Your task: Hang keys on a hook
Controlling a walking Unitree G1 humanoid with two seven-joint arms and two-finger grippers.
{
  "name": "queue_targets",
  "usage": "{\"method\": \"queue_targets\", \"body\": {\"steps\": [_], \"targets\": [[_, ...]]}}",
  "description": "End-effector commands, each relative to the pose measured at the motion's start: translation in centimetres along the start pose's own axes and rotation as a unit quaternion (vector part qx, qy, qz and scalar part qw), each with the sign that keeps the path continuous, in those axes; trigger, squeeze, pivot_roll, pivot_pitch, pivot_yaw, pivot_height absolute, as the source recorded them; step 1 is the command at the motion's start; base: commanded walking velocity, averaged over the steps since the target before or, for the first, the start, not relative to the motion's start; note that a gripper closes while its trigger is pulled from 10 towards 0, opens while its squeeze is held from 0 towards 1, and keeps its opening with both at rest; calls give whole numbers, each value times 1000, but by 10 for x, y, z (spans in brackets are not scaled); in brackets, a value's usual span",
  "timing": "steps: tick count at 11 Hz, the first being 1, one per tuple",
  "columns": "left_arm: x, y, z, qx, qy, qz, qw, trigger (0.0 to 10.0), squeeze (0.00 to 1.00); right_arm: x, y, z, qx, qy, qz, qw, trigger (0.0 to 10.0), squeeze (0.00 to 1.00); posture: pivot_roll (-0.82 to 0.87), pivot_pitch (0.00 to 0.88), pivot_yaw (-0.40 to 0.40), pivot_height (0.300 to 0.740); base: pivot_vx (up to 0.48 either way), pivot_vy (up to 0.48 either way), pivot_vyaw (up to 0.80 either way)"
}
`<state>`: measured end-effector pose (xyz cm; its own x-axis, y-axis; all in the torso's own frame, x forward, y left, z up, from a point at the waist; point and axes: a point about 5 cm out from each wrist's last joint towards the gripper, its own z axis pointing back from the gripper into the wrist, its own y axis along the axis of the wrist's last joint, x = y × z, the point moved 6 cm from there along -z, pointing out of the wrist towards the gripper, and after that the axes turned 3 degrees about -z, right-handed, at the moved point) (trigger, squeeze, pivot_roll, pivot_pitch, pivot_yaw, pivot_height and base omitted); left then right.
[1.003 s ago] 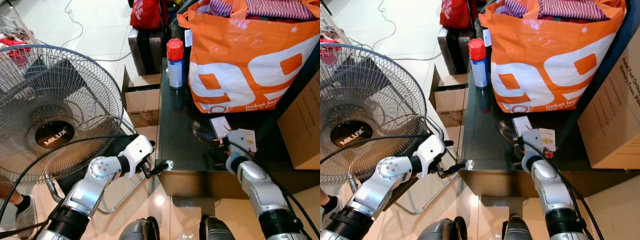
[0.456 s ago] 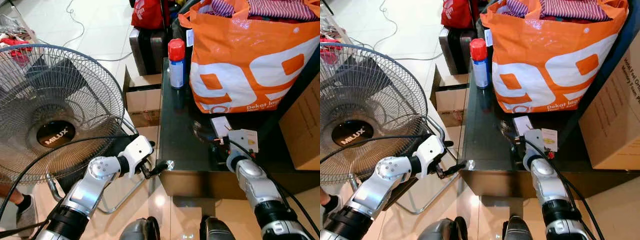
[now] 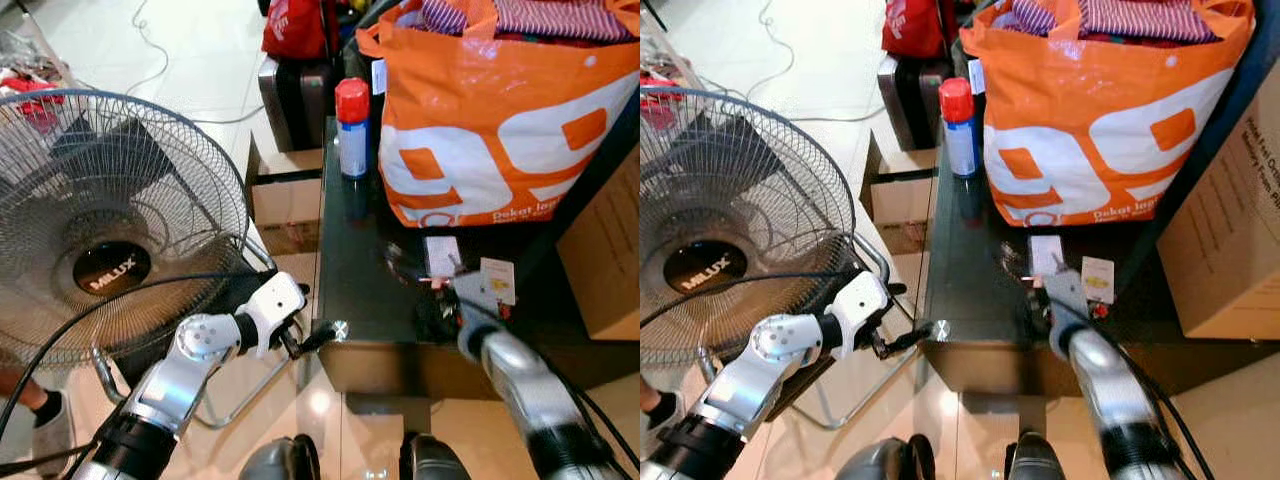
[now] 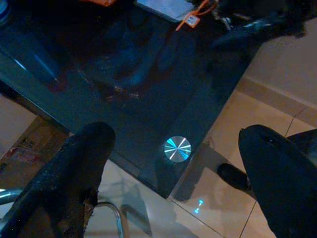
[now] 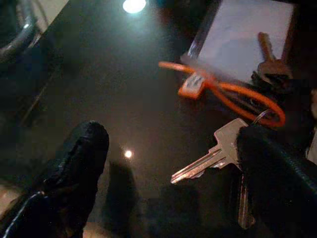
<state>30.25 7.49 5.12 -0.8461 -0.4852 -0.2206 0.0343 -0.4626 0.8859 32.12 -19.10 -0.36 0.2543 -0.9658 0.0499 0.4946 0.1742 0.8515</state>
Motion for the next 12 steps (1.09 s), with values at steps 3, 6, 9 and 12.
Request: {"method": "queue_targets", "body": {"steps": [3,6,9,12], "targets": [[1,-7,2,-12,2,2,1000,10000,0,-23,-20,21,-24,87,1,996,10000,0,-125,161,176,740,0,0,0],[1,-6,0,-10,3,1,1000,10000,0,-42,-16,29,-12,134,10,991,10000,0,-130,155,176,740,0,0,0],[-1,-7,1,-10,7,2,1000,10000,0,-42,21,25,61,111,-19,992,10000,0,-126,155,170,740,0,0,0],[-1,-7,2,-11,9,4,1000,10000,0,-17,16,12,38,18,23,999,10000,0,-123,159,167,740,0,0,0]]}}
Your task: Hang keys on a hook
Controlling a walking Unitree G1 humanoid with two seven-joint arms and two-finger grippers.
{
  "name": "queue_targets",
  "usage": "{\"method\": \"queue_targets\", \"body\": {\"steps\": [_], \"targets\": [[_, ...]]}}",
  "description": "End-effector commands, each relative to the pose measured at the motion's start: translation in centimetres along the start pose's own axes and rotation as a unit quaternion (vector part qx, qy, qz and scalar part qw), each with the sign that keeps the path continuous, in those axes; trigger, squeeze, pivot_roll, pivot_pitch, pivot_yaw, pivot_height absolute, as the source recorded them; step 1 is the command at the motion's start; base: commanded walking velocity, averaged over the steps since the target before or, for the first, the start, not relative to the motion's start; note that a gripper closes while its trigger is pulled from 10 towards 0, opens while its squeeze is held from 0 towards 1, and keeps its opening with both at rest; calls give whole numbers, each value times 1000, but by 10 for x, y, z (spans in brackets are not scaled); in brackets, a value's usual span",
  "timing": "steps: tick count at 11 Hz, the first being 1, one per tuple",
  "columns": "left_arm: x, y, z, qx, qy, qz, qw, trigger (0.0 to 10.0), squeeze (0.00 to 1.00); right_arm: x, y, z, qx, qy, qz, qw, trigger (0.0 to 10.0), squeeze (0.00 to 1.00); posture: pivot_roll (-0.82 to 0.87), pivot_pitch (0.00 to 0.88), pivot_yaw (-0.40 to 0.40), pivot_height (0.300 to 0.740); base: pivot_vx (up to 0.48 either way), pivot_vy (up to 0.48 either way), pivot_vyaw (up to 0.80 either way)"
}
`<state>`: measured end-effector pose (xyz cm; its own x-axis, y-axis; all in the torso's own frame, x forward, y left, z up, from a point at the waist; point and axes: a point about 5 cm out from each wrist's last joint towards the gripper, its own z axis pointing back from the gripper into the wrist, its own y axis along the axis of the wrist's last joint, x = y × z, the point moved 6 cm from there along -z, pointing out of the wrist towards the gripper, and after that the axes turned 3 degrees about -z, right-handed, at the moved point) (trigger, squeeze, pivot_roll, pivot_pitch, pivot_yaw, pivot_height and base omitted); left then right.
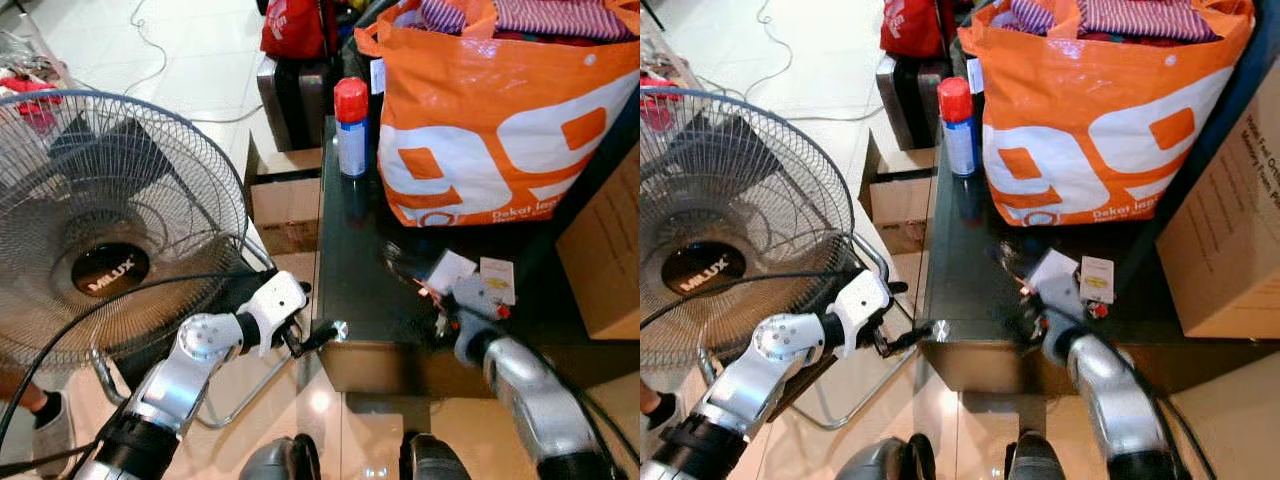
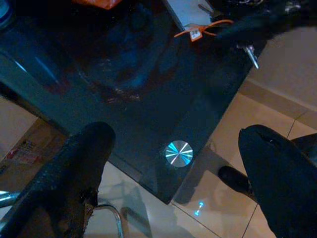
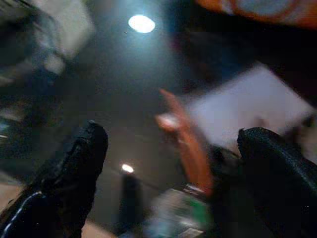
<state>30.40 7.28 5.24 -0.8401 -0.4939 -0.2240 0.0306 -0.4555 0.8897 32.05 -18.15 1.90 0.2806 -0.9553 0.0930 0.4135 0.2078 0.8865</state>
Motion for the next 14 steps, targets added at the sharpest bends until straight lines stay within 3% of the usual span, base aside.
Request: {"method": "queue_targets", "body": {"steps": [1,2,3,5,9,14], "targets": [[-1,-9,3,-15,3,3,1000,10000,0,4,-9,-2,-16,-20,4,1000,10000,0,-122,159,168,740,0,0,0],[-1,-8,3,-15,2,2,1000,10000,0,5,-10,-3,-22,-19,1,1000,10000,0,-123,159,168,740,0,0,0],[-1,-8,3,-15,2,2,1000,10000,0,2,-11,-4,-24,-7,-1,1000,5569,0,-123,159,168,740,0,0,0],[0,-8,3,-15,2,1,1000,10000,0,-1,-18,-5,-32,-6,-5,999,0,0,-120,156,169,740,0,0,0],[0,-8,3,-15,-1,0,1000,10000,0,2,-30,-7,-54,-12,-21,998,0,0,-120,151,171,740,0,0,0],[0,-9,4,-14,2,-1,1000,10000,0,2,-22,-8,-36,-13,-36,999,0,0,-119,141,163,740,0,0,0]]}}
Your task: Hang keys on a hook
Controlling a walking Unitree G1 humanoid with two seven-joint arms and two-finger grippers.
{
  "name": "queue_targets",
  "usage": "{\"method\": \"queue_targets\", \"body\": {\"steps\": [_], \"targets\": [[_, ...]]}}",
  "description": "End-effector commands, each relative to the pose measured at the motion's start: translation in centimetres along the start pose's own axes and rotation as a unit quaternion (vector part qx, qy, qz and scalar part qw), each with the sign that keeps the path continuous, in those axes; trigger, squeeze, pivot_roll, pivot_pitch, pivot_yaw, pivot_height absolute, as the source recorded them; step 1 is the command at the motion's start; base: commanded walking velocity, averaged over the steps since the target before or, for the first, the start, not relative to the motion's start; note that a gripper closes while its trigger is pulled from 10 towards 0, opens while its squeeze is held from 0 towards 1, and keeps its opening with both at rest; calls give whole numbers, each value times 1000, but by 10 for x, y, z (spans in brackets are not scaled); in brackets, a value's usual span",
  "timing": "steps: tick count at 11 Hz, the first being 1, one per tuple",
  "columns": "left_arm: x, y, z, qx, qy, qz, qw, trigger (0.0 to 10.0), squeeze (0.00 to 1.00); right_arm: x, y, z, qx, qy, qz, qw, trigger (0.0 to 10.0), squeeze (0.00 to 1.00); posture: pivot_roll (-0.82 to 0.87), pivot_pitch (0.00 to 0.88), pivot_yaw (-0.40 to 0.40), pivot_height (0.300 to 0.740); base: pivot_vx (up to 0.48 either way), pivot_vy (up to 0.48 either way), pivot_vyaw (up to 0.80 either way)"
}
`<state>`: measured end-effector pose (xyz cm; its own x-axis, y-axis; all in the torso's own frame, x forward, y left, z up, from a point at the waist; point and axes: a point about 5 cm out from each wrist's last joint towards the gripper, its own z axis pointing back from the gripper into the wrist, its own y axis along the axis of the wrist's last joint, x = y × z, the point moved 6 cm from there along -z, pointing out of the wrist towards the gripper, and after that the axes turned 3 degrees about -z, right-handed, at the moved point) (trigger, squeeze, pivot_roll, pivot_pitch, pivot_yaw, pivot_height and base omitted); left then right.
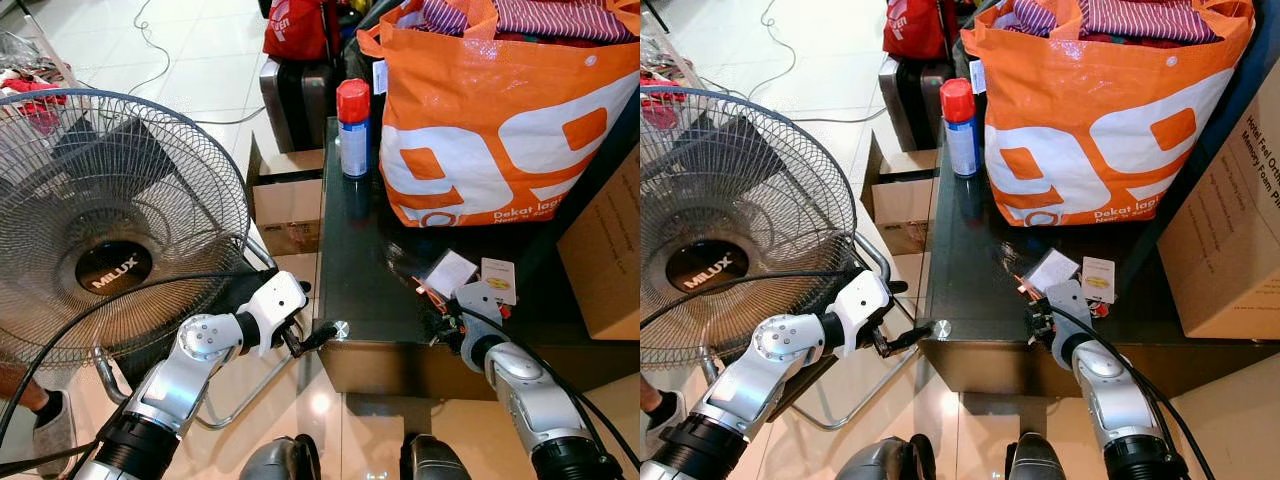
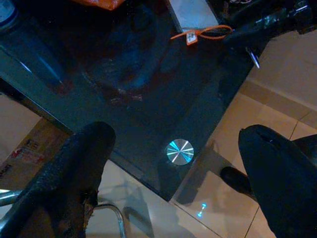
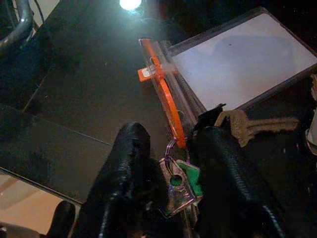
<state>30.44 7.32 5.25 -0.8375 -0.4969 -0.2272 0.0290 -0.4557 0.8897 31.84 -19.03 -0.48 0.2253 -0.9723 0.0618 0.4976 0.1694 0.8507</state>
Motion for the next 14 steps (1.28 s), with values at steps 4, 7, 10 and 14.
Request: {"method": "queue_targets", "body": {"steps": [4,7,10,14], "targets": [[-1,-8,4,-14,3,1,1000,10000,0,-4,-2,-2,-1,-3,-10,1000,0,0,-120,150,161,740,0,0,0],[-2,-8,3,-15,5,1,1000,10000,0,2,1,0,4,-11,-7,1000,0,0,-122,147,162,740,0,0,0],[-3,-8,2,-13,11,1,1000,10000,0,4,8,6,20,-11,-10,1000,0,0,-125,124,153,740,0,0,0],[-9,-8,3,-7,36,6,999,10000,0,-18,50,47,107,42,32,993,2980,0,-134,66,129,740,0,0,0]]}}
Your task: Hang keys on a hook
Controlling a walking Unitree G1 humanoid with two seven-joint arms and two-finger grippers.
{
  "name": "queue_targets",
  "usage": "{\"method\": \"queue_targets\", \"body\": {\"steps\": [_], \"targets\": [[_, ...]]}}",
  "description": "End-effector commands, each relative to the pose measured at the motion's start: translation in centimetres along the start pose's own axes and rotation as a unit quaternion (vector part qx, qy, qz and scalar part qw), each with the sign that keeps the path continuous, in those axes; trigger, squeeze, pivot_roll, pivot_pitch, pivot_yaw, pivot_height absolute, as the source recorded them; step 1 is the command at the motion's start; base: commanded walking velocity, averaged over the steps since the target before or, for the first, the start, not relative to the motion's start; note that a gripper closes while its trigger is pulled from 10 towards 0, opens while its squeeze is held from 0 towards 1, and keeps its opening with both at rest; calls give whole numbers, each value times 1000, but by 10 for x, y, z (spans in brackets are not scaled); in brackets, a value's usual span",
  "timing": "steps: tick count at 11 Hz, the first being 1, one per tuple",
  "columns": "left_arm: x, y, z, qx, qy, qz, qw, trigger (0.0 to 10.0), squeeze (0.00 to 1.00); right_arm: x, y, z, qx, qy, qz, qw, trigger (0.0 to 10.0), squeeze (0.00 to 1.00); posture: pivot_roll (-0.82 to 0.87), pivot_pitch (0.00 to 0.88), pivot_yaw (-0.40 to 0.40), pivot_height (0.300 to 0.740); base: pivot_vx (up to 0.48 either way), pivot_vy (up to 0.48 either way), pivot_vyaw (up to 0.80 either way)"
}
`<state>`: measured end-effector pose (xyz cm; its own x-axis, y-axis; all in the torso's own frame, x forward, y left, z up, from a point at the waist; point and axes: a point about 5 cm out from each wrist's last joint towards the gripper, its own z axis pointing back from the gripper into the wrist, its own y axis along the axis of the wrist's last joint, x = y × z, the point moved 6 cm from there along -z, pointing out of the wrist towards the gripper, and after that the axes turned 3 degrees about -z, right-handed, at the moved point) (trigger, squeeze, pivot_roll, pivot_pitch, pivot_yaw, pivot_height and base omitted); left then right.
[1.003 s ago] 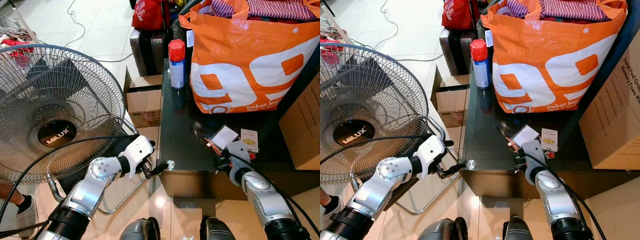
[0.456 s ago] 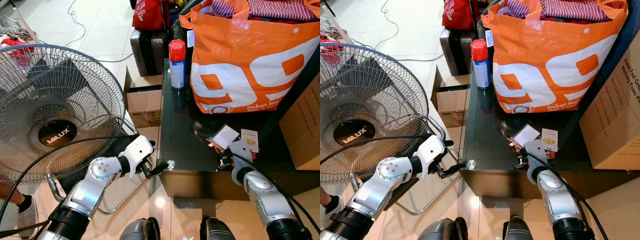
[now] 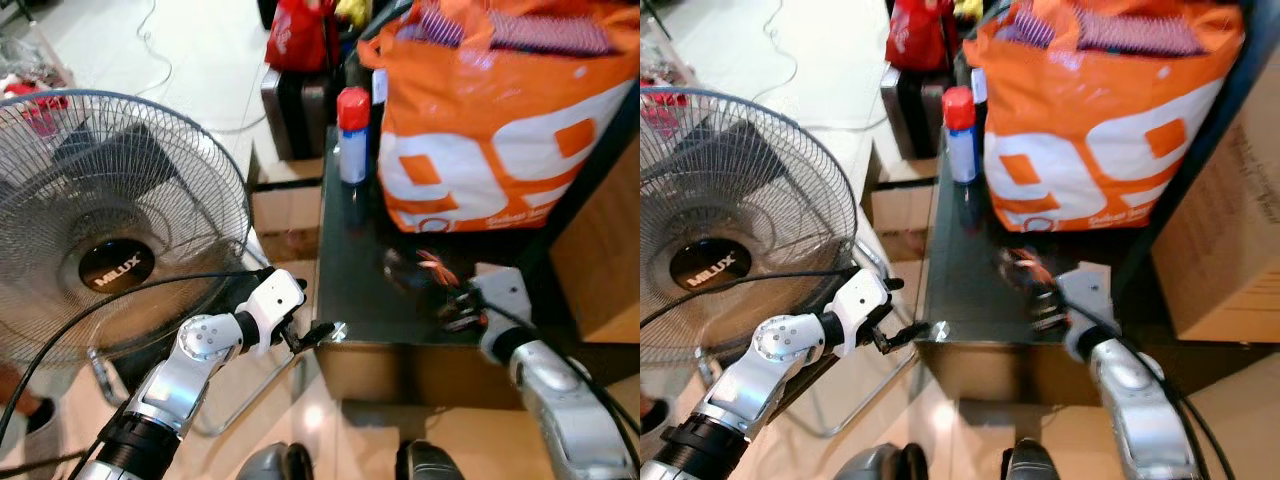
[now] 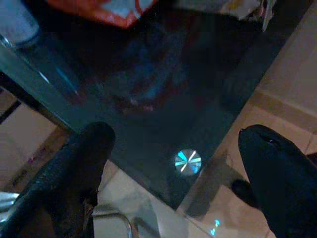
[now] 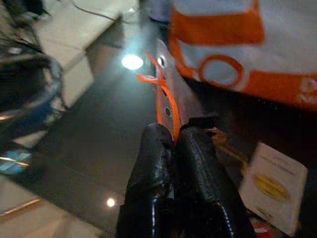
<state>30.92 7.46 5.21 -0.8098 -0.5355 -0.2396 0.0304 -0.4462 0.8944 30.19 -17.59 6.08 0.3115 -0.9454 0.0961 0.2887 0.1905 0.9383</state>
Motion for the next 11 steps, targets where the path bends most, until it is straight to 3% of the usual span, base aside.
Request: {"method": "queue_targets", "body": {"steps": [1,2,4,6,7,8,9,10,11], "targets": [[-5,-6,4,-10,14,3,1000,10000,0,-6,-4,-1,-6,7,-10,1000,2706,0,-135,57,129,740,0,0,0],[-6,-6,3,-9,15,3,1000,10000,0,-8,-6,-3,-9,7,-15,1000,1686,0,-135,57,129,740,0,0,0],[-8,-6,3,-9,16,1,1000,10000,0,-22,-1,-19,-12,20,-17,1000,2549,0,-130,67,133,740,0,0,0],[-4,-11,8,-19,8,-4,1000,10000,0,-31,1,-49,-9,28,-30,999,1922,0,-106,107,135,740,0,0,0],[-2,-13,12,-23,5,-5,1000,10000,0,-47,-3,-57,-11,61,-20,998,1961,0,-101,114,136,740,0,0,0],[-1,-15,16,-30,1,-7,1000,10000,0,-53,-14,-67,-34,57,-11,998,1176,0,-72,149,138,740,0,0,0],[0,-16,20,-33,0,-9,999,10000,0,-48,-22,-72,-50,37,-8,998,745,0,-63,161,137,740,0,0,0],[2,-17,24,-35,-1,-8,999,10000,0,-34,-33,-75,-71,-3,-10,997,1137,0,-50,181,133,740,0,0,0],[4,-19,28,-39,-2,-6,999,10000,0,-30,-33,-79,-70,-15,-11,997,5216,0,-40,202,134,740,0,0,0]]}}
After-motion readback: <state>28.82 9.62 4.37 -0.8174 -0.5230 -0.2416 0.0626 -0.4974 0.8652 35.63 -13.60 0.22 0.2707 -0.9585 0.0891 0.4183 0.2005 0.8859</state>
